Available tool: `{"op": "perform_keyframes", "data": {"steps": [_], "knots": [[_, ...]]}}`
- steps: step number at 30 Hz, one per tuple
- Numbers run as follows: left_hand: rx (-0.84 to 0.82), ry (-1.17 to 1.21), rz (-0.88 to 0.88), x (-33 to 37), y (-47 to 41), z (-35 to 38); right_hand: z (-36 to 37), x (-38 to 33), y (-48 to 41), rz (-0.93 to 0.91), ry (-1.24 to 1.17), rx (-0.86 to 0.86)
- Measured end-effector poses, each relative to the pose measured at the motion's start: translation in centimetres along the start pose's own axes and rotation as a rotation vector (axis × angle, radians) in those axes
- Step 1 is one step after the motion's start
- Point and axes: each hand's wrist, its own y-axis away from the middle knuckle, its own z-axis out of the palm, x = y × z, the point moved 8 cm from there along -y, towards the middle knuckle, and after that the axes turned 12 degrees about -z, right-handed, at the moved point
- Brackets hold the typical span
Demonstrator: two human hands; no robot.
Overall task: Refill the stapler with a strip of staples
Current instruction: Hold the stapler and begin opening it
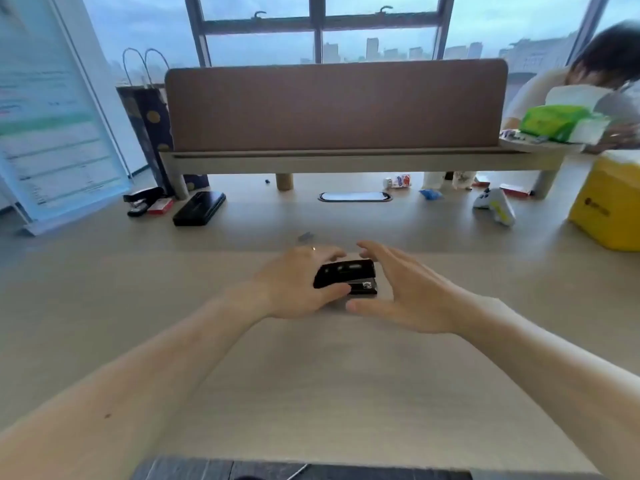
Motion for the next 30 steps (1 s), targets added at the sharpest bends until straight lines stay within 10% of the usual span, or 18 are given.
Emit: {"op": "perform_keyframes", "data": {"steps": [20, 30], "knots": [[0.168, -0.013, 0.03, 4.2, -2.3, 3.3, 3.0, 5.8, -0.1, 0.114, -0.429, 0.396], [0.31, 0.408, -0.057, 2.2, -1.7, 1.6, 3.0, 6.3, -0.2, 0.149, -0.486, 0.444]]}}
